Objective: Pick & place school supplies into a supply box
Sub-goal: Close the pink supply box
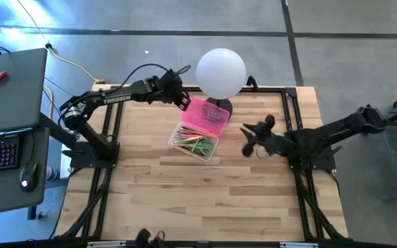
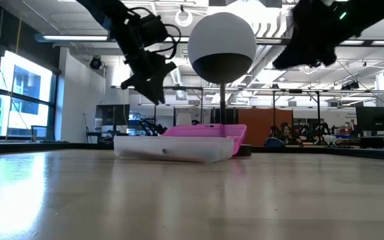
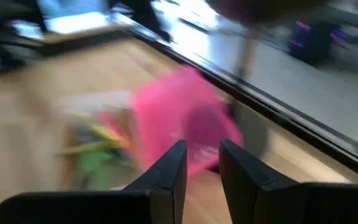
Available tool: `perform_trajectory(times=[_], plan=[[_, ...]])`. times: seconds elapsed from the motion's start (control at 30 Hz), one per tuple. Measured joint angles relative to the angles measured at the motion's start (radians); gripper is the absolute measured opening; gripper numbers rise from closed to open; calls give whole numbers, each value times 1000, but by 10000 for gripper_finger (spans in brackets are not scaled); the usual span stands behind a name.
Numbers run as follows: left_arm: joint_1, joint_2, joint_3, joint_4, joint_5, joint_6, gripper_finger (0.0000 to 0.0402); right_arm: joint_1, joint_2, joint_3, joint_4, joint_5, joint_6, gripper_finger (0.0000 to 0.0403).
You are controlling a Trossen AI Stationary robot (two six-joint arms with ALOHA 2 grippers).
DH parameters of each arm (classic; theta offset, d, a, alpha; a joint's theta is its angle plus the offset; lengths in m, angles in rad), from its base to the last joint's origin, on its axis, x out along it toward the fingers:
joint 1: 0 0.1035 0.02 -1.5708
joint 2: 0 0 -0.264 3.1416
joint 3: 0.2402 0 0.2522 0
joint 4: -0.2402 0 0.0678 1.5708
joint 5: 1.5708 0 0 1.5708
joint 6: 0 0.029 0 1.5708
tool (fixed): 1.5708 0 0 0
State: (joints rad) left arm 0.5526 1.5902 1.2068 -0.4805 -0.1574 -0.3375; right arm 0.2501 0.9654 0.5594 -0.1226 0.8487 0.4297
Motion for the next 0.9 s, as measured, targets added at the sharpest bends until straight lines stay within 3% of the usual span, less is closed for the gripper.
perform_trajectory(times=[0.07, 0.17, 0.3, 0.4, 0.67, 0.8, 0.9], plan=[[33, 4, 0, -16, -12, -4, 136, -64, 49, 0, -12, 6, 44, 73], [71, 28, -3, -27, -7, -3, 136, -144, 106, 0, 12, -67, 67, 73], [105, 64, -18, -17, 87, 9, 136, -237, 184, 0, 52, -204, 61, 73], [117, 93, -28, -22, 149, 88, 136, -298, 237, 0, 75, -235, 68, 73], [116, 144, -31, 80, 123, 124, 134, -455, 377, 0, 149, -335, 156, 44], [115, 155, -31, 85, 88, 117, 106, -504, 440, 0, 182, -378, 168, 11], [115, 158, -31, 53, 56, 111, 56, -525, 483, 0, 212, -398, 153, 4]])
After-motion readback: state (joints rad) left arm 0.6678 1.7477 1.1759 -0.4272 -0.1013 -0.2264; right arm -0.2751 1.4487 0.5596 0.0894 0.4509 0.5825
